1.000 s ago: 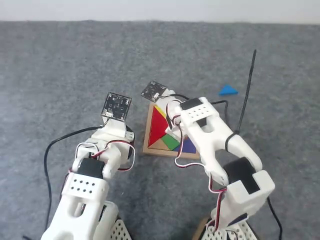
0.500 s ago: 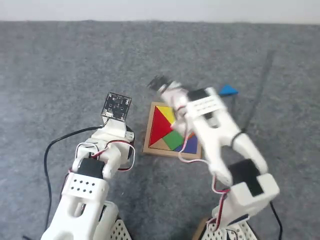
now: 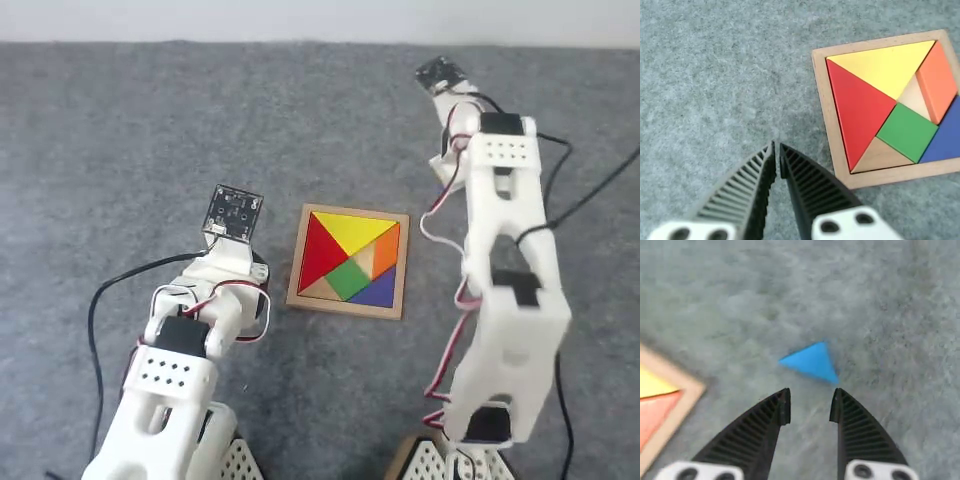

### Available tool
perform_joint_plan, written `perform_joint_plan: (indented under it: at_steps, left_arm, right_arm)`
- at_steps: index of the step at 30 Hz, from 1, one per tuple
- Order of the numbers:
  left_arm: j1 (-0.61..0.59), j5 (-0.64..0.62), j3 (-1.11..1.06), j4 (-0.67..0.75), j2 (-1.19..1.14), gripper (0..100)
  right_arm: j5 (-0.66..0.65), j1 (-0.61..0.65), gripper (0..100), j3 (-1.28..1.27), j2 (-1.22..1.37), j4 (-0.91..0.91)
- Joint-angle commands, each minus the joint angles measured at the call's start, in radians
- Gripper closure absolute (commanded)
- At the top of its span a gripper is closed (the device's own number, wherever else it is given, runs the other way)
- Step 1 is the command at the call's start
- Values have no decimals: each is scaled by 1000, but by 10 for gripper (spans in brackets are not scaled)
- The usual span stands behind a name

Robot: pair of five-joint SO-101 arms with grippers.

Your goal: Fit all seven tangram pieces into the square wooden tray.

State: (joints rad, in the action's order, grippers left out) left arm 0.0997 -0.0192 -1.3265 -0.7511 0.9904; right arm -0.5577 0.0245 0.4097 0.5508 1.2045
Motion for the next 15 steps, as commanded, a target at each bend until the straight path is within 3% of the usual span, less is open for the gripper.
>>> perform_joint_plan:
  at_steps: [1, 9, 15]
  left_arm:
    - [-5, -6, 47, 20, 28, 988]
    - [-5, -6, 45, 29, 28, 988]
    - [-2, -5, 31, 49, 28, 988]
  right_arm:
    - [-71, -18, 836, 368, 239, 90]
    - [-120, -4, 835, 921, 608, 259]
    - [-20, 10, 842, 1204, 771, 309]
